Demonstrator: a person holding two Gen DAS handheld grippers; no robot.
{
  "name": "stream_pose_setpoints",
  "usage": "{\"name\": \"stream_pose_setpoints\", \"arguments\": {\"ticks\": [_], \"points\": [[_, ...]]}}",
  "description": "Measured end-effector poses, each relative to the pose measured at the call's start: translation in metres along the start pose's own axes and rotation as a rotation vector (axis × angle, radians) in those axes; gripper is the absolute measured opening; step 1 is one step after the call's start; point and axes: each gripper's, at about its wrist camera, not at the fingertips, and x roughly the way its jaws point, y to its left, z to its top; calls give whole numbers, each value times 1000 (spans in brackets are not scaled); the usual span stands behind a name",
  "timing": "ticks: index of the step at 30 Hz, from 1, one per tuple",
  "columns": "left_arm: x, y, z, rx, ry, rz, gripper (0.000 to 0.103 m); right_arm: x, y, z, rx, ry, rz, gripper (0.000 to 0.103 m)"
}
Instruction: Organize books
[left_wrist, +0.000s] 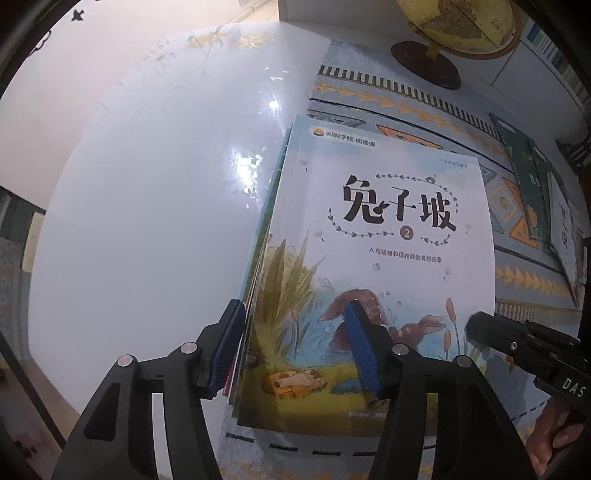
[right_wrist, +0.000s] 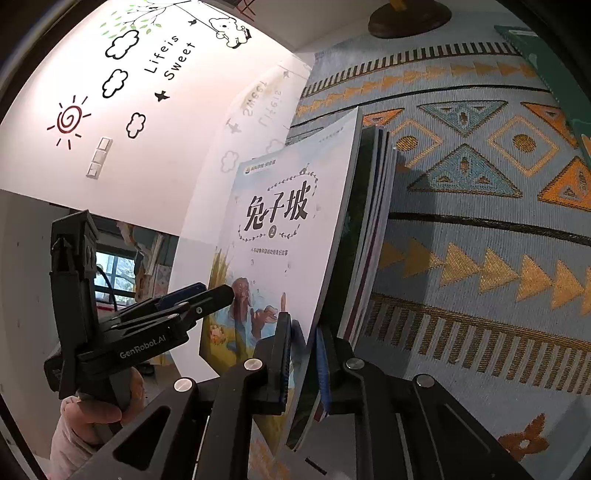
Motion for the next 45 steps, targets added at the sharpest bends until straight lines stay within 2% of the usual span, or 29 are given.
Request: {"name": "stream_pose_setpoints", "arguments": {"ticks": [4,8,10,13,17,19,21,25,29,31,33,36,40,45], "points": [[-5,-2,1,-28,-14,1,54,-6,-4,3,45,20,-22,15],[-16,-4,-3,-45,-29,17,57,-24,-8,5,44,0,-32,24],[-25,-8,-6,-62,-44,1,59,-37,-16,7,53,-7,-23,30],[-40,-18,-8,-108,-79,-21,61,-62,-34,9,93,-12,50,30],[-66,-48,-11,-184,-140,-107,61,-117,-54,6,25,-29,77,30],[-78,-69,-14,-188,-166,-167,64,-154,-65,3,-40,-39,50,31],[-86,-95,-17,-176,-188,-213,69,-190,-79,-1,-94,-48,-1,37],[-83,-146,-15,-147,-186,-295,69,-252,-119,-6,-142,-42,-122,40],[-62,-201,-4,-105,-133,-332,69,-301,-165,-2,-139,-46,-302,41],[-51,-223,1,-99,-106,-346,69,-316,-186,4,-115,-59,-345,41],[-43,-244,3,-88,-80,-369,69,-327,-204,11,-98,-69,-394,41],[-32,-269,8,-58,-48,-350,69,-336,-227,28,-87,-84,-425,46],[-23,-289,15,-25,-36,-334,69,-327,-247,52,-61,-88,-401,49],[-13,-303,16,-15,-24,-310,69,-307,-261,81,-76,-80,-417,49]]}}
